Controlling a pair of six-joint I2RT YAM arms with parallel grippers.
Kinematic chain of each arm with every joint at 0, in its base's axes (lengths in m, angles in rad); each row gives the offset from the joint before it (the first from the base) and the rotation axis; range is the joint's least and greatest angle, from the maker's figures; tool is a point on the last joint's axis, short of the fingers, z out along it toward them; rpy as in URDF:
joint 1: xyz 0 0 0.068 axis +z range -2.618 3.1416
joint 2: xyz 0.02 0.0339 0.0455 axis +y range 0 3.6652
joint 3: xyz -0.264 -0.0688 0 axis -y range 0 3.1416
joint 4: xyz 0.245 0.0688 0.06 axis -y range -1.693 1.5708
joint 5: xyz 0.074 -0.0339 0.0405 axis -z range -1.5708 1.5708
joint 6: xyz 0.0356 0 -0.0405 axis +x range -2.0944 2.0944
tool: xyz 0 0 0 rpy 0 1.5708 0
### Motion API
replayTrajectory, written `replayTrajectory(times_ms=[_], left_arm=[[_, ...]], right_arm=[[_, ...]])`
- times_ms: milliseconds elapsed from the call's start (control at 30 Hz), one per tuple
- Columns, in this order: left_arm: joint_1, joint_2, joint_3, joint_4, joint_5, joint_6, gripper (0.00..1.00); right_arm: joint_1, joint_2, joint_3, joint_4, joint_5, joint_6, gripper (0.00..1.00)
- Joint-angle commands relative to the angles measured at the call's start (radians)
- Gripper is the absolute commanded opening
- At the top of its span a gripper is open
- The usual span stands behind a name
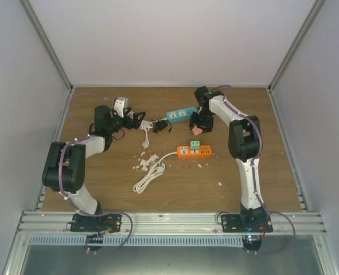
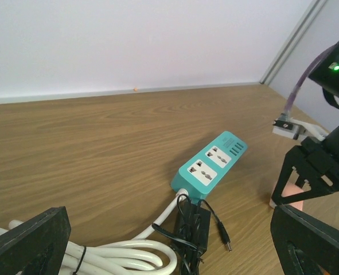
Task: Insert the plug
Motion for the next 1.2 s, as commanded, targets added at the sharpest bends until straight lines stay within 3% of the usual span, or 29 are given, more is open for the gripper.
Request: replayTrajectory(times_ms=[0,267,500,633,733,933,1167], left_arm=[[0.009,0.02,-0.007,0.055,0.026,-0.012,0.99],[-0.026,0.035,0.001,0.08,0.122,-0.024,0.99],[-0.064,0.151,0.056,0.296,0.498,-0.24,0.99],[-0.122,0.221,0.145,0.261,0.588,-0.236,0.99],[-0.136,0.257,0.187,0.291,0.65,-0.313,0.99],[-0.177,0.274,0.309,-0.003,0.786,-0.288,0.99],[-0.254,0.199,0.347,-0.303,0.744,-0.131,0.99]], right_arm=[[-0.009,-0.13,-0.084,0.084,0.113,-0.139,0.29],[0.057,-0.33,-0.26,0.249,0.238,-0.183,0.29],[0.174,-0.587,-0.567,0.475,0.299,-0.225,0.28],[0.198,-0.781,-0.7,0.573,0.224,-0.275,0.28],[0.225,-0.896,-0.807,0.654,0.133,-0.298,0.29],[0.285,-1.018,-0.954,0.739,0.056,-0.318,0.33],[0.376,-1.024,-0.943,0.716,0.065,-0.33,0.33]])
